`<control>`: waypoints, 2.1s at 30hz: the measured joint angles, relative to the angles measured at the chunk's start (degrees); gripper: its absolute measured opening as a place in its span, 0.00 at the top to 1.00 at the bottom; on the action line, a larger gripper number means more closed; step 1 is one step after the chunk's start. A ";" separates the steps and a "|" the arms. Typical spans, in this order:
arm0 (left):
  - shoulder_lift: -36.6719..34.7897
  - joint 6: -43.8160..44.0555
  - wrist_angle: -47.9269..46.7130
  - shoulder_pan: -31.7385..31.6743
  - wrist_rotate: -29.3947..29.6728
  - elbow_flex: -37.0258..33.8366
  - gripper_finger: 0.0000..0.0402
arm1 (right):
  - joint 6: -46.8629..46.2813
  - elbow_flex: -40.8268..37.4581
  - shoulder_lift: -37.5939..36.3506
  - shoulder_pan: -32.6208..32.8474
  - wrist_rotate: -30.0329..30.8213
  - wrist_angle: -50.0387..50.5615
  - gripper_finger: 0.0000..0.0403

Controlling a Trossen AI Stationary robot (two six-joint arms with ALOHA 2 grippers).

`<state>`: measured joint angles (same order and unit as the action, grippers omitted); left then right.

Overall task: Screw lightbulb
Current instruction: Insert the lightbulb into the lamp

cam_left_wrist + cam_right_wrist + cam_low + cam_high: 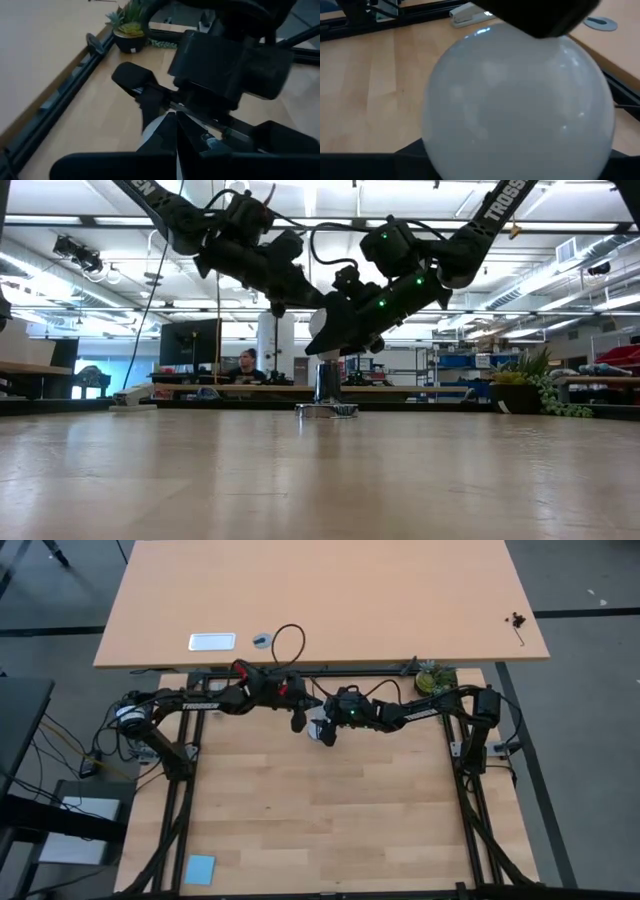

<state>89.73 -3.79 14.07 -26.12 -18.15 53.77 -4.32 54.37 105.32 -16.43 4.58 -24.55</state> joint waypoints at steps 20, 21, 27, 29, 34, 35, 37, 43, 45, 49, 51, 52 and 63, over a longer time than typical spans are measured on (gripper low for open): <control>1.66 -0.53 0.33 1.85 3.34 0.14 1.00 | 0.38 -0.13 0.04 0.24 0.19 0.55 0.41; 1.66 -0.51 0.23 1.87 3.42 0.14 1.00 | 0.04 -0.13 0.04 0.28 0.25 0.39 0.40; 1.66 -0.51 -0.01 1.87 3.56 0.12 1.00 | -0.87 0.04 -0.36 0.31 0.31 -0.28 0.31; 1.66 -0.55 -0.19 1.87 3.56 0.12 1.00 | -0.74 0.11 -0.91 0.33 0.33 -0.33 0.28; 1.68 -0.64 -0.33 1.87 3.60 0.12 1.00 | -0.13 0.11 -4.46 0.33 0.35 2.10 0.23; 1.68 -0.66 -0.31 1.87 3.80 0.12 1.00 | 0.02 0.11 -5.13 0.33 0.37 2.54 0.23; 1.71 -0.68 -0.31 1.87 4.18 0.10 1.00 | 0.70 0.11 -6.52 0.33 0.39 4.43 0.22; 1.71 -0.68 -0.27 1.87 4.41 0.03 1.00 | 1.46 0.09 -9.74 0.33 0.48 8.37 0.24; 1.73 -0.68 -0.23 1.87 4.55 0.02 1.00 | 1.49 0.09 -10.70 0.51 0.56 8.68 0.26; 1.79 -0.68 -0.28 1.85 4.80 0.00 1.00 | 2.15 0.09 -12.76 1.12 2.46 8.65 0.29; 1.79 -0.68 -0.05 1.85 4.79 -0.01 1.00 | 2.60 0.09 -13.33 1.33 2.86 9.06 0.30; 1.79 -0.68 0.00 1.85 4.79 -0.01 1.00 | 2.58 0.09 -13.52 1.36 2.86 9.26 0.31; 1.82 -0.68 0.17 1.85 4.55 -0.04 1.00 | 2.59 0.07 -13.73 1.38 4.22 12.64 0.55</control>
<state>91.55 -4.47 14.24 -24.27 -13.61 53.74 -1.72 54.43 91.59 -15.05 8.80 -11.92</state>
